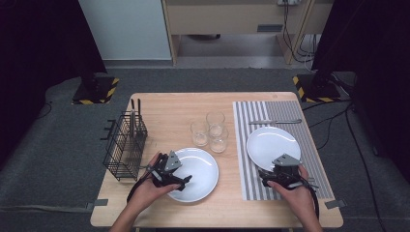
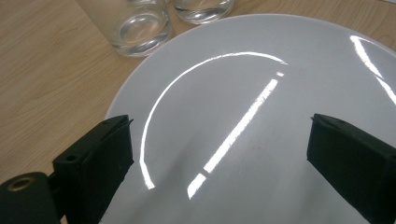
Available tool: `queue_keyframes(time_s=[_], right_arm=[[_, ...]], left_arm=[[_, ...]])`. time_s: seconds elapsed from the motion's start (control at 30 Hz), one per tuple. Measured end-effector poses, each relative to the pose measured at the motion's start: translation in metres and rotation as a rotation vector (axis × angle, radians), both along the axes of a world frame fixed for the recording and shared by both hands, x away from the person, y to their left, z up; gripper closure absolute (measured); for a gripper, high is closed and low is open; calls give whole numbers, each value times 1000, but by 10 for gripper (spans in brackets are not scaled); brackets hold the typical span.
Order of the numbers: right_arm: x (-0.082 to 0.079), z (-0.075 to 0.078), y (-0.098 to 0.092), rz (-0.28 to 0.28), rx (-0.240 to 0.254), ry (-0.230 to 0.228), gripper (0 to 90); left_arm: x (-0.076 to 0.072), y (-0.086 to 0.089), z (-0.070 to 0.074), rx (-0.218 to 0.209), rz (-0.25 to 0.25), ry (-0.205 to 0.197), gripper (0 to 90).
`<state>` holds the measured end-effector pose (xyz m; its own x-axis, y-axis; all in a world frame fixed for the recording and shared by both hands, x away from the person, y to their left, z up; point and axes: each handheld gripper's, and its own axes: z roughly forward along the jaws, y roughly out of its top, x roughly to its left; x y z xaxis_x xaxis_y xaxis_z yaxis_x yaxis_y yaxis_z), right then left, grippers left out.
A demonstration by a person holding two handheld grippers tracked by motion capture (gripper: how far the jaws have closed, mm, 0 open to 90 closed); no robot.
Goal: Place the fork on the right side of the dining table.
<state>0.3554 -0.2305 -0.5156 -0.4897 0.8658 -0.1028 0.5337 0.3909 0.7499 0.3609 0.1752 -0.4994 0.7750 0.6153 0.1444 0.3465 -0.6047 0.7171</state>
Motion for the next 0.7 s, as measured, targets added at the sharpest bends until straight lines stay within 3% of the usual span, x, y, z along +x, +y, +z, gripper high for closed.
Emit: queue_keyframes(time_s=[0.4, 0.57, 0.7], right_arm=[[1, 0, -1, 1, -2, 5, 96], [0, 9, -2, 3, 76, 5, 88], [0, 19, 0, 20, 97, -8, 83]], left_arm=[[0, -1, -1, 2, -1, 3, 62], [0, -1, -2, 5, 3, 3, 62], [0, -1, -3, -4, 10, 5, 60]])
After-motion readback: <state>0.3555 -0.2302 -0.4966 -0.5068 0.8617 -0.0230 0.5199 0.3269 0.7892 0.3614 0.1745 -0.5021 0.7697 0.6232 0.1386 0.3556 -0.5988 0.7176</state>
